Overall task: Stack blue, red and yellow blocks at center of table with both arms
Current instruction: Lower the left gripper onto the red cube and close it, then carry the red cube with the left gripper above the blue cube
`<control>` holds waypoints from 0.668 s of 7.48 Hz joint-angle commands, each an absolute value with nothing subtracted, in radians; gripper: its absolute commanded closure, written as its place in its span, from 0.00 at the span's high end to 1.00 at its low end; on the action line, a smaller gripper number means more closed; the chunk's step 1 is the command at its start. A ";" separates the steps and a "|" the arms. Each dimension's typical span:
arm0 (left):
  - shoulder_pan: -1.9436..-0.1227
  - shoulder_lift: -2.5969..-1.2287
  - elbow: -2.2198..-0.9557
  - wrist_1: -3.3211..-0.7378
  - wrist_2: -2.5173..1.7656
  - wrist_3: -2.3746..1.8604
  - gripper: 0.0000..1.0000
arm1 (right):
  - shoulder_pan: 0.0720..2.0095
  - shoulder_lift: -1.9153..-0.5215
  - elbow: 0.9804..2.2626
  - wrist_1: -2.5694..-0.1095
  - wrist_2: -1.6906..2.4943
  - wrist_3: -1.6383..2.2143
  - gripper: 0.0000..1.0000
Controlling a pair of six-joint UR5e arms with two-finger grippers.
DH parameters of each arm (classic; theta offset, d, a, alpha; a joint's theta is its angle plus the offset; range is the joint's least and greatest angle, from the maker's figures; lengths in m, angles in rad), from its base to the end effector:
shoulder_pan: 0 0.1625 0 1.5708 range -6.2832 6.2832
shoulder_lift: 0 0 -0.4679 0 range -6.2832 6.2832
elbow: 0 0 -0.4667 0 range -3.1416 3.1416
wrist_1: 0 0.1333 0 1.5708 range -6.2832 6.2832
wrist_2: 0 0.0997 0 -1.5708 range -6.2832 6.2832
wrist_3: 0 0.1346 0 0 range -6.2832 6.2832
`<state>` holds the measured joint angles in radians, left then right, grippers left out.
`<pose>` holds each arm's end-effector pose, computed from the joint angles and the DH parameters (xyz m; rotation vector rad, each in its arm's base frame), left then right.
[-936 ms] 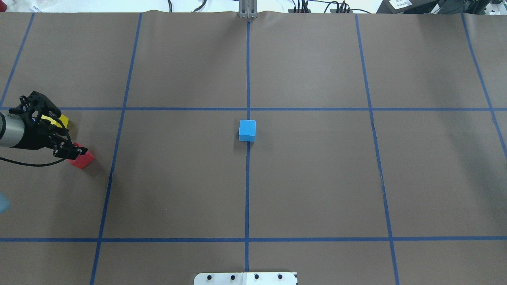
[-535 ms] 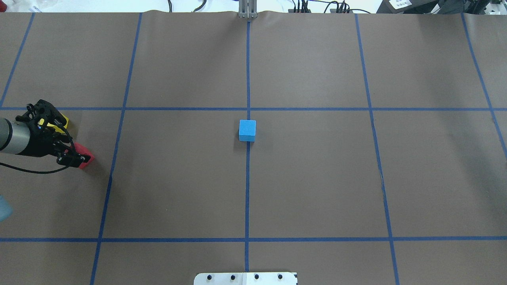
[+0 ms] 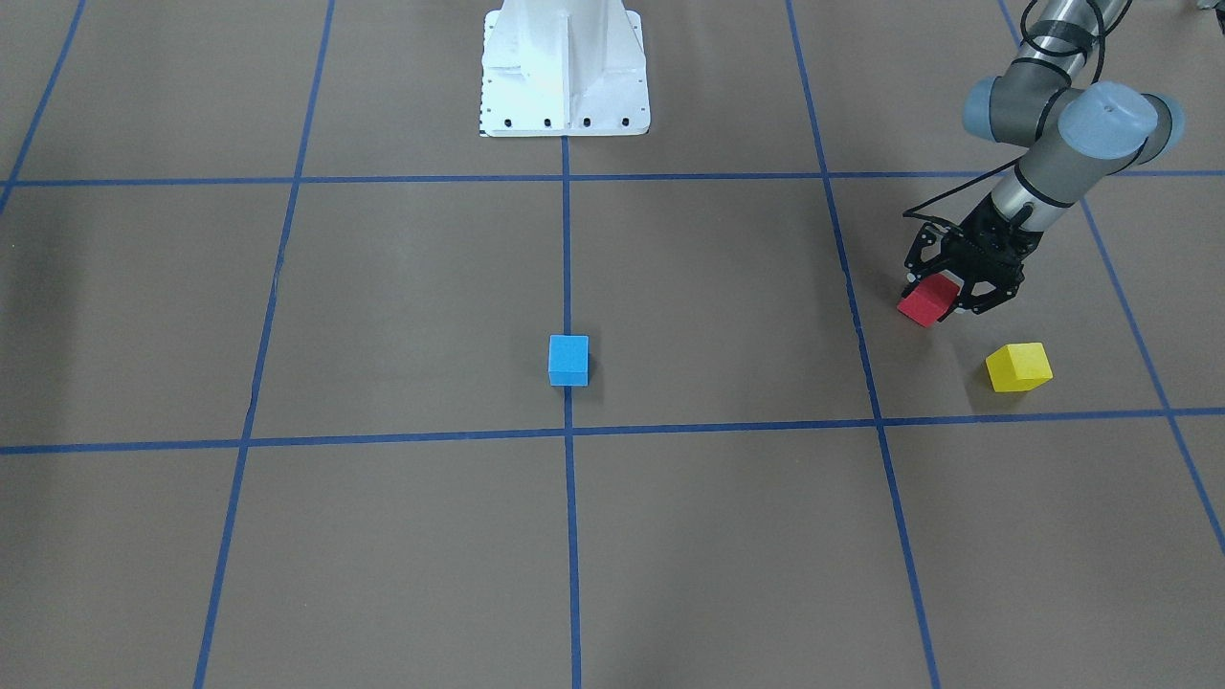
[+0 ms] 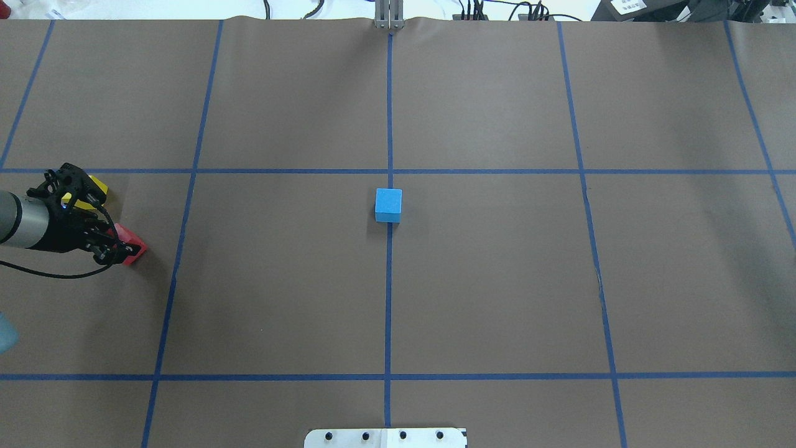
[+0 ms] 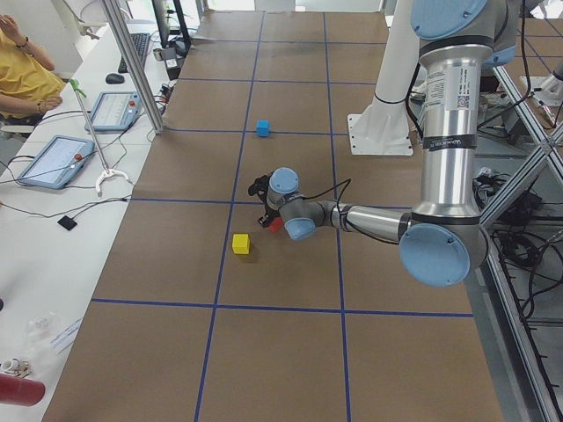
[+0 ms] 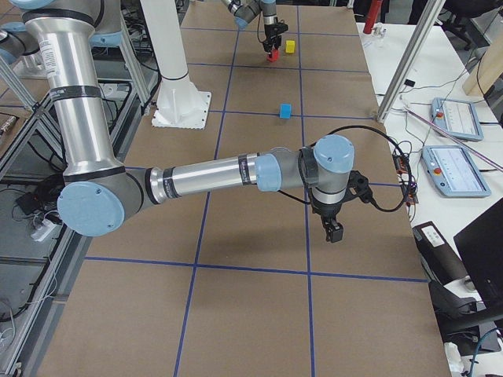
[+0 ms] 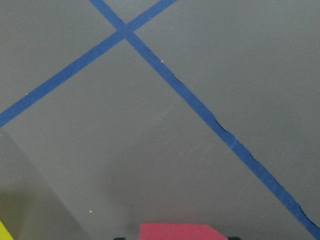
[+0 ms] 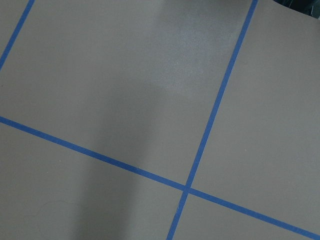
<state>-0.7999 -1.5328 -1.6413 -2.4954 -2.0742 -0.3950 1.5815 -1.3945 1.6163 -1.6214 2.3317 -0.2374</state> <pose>0.3708 -0.4798 0.6013 0.5331 0.9147 0.5813 0.0475 -0.6517 0.5995 0.2564 -0.7354 -0.2803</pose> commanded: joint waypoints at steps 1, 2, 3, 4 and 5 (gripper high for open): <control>-0.846 -1.540 -1.753 -2.363 -2.162 -0.423 0.00 | 1.582 -1.401 1.609 -1.621 2.330 -0.236 1.00; -0.865 -1.589 -1.822 -2.244 -2.161 -0.533 0.00 | 1.582 -1.405 1.595 -1.624 2.324 -0.235 1.00; -0.879 -1.703 -1.842 -2.103 -2.160 -0.617 0.00 | 1.582 -1.408 1.582 -1.624 2.324 -0.232 1.00; -0.877 -1.856 -1.836 -1.931 -2.155 -0.685 0.00 | 1.589 -1.419 1.574 -1.624 2.322 -0.204 1.00; -0.871 -2.005 -1.827 -1.757 -2.132 -0.748 0.00 | 1.589 -1.430 1.562 -1.621 2.324 -0.215 1.00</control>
<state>-0.8733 -1.8193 -1.8294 -1.9770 -2.1513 -0.6594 1.5865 -1.4167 1.5766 -1.6238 2.3237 -0.2164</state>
